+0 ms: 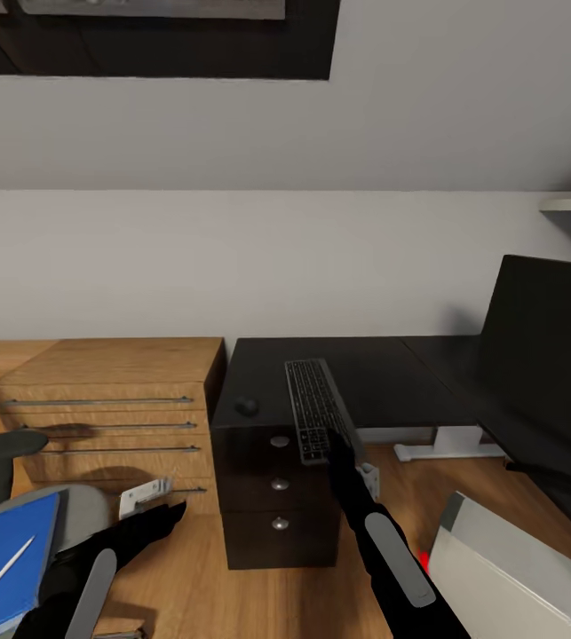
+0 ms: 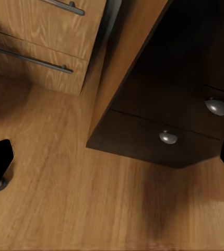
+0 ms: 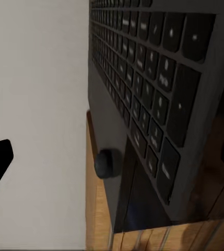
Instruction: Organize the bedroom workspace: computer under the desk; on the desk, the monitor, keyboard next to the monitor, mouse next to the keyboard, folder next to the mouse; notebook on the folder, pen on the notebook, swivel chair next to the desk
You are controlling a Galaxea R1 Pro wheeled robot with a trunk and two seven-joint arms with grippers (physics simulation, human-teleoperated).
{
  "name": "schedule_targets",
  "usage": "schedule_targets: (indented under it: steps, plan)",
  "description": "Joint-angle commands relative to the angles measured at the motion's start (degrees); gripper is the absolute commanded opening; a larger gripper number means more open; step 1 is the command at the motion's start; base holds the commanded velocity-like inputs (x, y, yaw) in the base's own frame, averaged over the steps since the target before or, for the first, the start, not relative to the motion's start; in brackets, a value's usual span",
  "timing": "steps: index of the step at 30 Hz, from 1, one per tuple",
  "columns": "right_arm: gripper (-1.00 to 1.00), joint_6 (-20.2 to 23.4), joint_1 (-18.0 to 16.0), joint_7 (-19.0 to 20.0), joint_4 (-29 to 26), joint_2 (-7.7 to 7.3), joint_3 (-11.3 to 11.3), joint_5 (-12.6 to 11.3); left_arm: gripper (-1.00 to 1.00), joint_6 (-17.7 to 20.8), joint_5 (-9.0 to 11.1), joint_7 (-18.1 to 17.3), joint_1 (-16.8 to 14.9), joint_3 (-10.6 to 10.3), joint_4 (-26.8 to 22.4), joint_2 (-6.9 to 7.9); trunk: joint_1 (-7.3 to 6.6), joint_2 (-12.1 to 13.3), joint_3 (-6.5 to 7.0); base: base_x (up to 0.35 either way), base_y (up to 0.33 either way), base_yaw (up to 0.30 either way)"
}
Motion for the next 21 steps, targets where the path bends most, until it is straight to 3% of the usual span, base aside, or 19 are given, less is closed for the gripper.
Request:
schedule_targets:
  steps: [1,21]
  plan:
    - [1.00,-0.4,0.0,-0.2,-0.1,-0.04,0.1,-0.6,1.00,0.3,0.6,0.5,0.0,0.1,-0.1,-0.03,-0.04,0.0,-0.06,-0.312,0.000,0.000]
    - [1.00,-0.6,0.0,-0.2,0.0,-0.02,0.2,-0.6,1.00,0.2,0.6,0.5,0.0,0.1,0.4,-0.03,-0.04,0.0,-0.06,-0.321,0.000,0.000]
